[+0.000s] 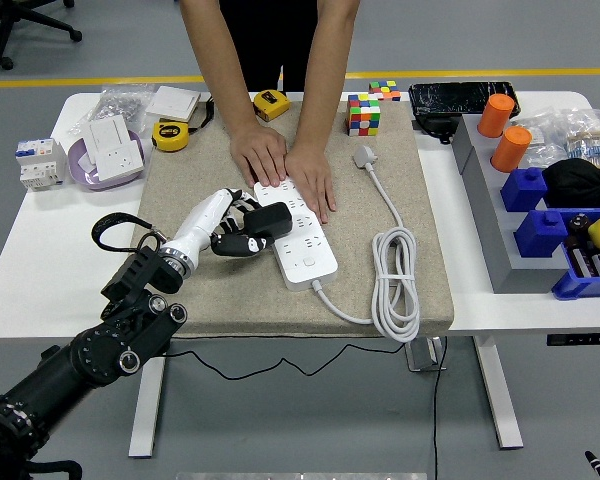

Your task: Pick up the plug,place it near the board,insert it into the board,press the button

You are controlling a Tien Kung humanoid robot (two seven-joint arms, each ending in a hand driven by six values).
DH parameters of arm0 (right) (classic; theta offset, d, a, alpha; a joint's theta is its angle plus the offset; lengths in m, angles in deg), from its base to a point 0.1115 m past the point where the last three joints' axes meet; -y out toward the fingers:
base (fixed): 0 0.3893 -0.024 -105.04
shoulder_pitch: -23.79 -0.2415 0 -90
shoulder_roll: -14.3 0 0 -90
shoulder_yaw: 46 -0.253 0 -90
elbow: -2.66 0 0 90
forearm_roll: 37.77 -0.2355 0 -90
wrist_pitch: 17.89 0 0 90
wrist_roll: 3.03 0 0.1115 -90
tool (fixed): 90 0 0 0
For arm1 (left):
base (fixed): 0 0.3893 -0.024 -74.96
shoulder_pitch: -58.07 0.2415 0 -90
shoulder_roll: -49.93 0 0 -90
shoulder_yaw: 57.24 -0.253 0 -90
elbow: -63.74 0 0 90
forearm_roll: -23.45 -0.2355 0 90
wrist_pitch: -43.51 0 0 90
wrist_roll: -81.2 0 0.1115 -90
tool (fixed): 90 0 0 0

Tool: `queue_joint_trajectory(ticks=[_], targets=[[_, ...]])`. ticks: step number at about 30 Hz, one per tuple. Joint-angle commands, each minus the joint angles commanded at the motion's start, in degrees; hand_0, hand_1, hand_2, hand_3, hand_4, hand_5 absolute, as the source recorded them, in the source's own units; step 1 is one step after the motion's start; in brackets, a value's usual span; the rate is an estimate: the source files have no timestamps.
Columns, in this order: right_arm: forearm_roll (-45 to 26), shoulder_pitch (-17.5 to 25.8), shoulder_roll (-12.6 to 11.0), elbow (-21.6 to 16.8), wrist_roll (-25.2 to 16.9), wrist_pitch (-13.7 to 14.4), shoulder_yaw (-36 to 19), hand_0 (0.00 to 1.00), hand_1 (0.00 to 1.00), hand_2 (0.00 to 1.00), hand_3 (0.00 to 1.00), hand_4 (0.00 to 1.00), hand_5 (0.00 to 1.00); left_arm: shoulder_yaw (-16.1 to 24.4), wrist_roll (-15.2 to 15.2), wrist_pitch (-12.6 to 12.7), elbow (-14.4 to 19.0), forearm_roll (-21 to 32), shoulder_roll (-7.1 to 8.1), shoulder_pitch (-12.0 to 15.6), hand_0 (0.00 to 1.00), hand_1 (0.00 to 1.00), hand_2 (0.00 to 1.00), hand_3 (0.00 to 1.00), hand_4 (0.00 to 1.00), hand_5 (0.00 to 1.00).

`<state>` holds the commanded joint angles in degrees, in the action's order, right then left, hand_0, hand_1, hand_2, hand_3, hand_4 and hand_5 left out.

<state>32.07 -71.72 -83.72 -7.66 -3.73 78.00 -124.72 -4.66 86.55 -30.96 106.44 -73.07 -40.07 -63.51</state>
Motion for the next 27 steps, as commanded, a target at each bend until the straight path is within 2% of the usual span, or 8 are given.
queue_joint_trajectory(ticks=[10,22,27], targets=[[0.05,0.03,-0.01,0.00,-0.03,-0.01,-0.03,0.757,0.765,0.751,0.796,0.998,0.942,0.35,0.16,-0.91,0.16,3.57,0.00,0.38,0.264,0.246,0.303,0.378,0.663,0.148],[-0.16,0.14,-0.01,0.00,-0.11,-0.07,0.22,0.758,0.765,0.751,0.797,0.998,0.942,1.75,0.47,-1.26,0.67,5.52,0.00,1.13,0.264,0.236,0.293,0.375,0.663,0.156],[-0.07,0.23,0.05,0.00,-0.12,-0.05,-0.03,0.758,0.765,0.751,0.797,0.998,0.942,3.86,0.93,-1.53,2.66,7.75,0.00,2.22,0.264,0.236,0.293,0.375,0.663,0.156]])
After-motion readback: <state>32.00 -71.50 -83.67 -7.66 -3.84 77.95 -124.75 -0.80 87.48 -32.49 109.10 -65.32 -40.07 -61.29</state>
